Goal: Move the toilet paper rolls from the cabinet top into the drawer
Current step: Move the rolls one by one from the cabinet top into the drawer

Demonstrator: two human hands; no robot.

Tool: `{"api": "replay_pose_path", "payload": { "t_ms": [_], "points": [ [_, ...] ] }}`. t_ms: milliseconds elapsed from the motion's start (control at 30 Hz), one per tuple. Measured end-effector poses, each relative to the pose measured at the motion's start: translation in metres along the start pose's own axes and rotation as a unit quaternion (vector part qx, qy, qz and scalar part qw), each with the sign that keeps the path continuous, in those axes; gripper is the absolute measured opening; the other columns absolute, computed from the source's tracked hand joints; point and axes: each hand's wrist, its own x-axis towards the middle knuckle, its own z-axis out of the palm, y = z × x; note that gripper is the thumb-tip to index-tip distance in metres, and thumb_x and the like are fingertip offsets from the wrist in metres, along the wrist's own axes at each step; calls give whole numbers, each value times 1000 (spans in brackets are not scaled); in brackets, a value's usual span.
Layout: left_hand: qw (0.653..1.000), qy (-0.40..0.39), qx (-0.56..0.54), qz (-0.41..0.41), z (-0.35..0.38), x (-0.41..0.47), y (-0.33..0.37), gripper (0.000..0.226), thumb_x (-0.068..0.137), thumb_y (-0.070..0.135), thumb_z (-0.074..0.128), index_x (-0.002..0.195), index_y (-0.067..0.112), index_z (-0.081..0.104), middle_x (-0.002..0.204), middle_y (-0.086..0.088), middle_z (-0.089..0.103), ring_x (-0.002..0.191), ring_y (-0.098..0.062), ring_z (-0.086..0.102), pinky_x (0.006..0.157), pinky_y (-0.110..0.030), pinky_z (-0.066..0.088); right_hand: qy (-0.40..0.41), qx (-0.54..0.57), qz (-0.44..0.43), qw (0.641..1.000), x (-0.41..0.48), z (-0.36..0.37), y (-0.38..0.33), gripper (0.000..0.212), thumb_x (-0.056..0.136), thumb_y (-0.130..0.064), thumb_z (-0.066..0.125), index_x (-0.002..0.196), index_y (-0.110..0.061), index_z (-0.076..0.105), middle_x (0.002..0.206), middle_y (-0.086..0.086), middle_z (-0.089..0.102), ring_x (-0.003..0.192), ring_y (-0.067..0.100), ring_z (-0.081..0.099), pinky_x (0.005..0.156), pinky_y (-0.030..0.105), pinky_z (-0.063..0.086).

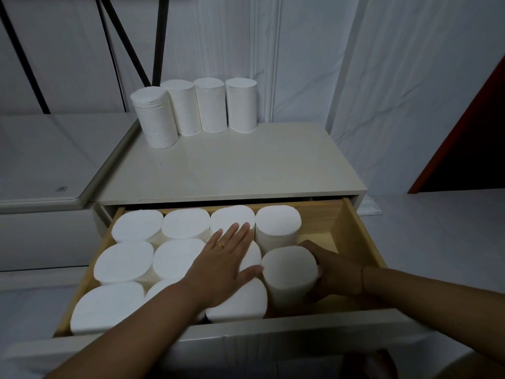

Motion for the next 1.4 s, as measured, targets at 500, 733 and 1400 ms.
{"api": "replay_pose_path", "payload": {
  "t_ms": [500, 733, 1400],
  "points": [
    [1000, 14, -3, 5, 2, -1, -1, 77, 87, 69, 5, 149, 27, -13, 154, 10, -22, 142, -10, -25, 116, -30, -15, -150, 255, 210, 932, -2, -16, -15, 77, 68, -45, 76, 129, -37, 30, 126, 3, 48, 109, 29, 58, 81, 40, 58],
    [1000, 17, -6, 3, 2, -1, -1, 76, 88, 68, 6, 149, 27, -13, 154, 11, -22, 142, -8, -25, 116, -29, -15, -86, 467, 296, 829, 9, -1, -21, 92, 60, -31, 80, 137, -12, 33, 126, 18, 50, 114, 39, 52, 82, 47, 57],
    [1000, 15, 2, -24, 5, 12, 14, 95, 79, 82, 19, 151, 25, -6, 160, 6, -14, 145, -14, -18, 119, -45, -9, 27, 511, 309, 802, 6, -1, -32, 84, 65, -26, 76, 137, -13, 34, 130, 22, 43, 113, 42, 49, 77, 48, 56]
  ]
}}
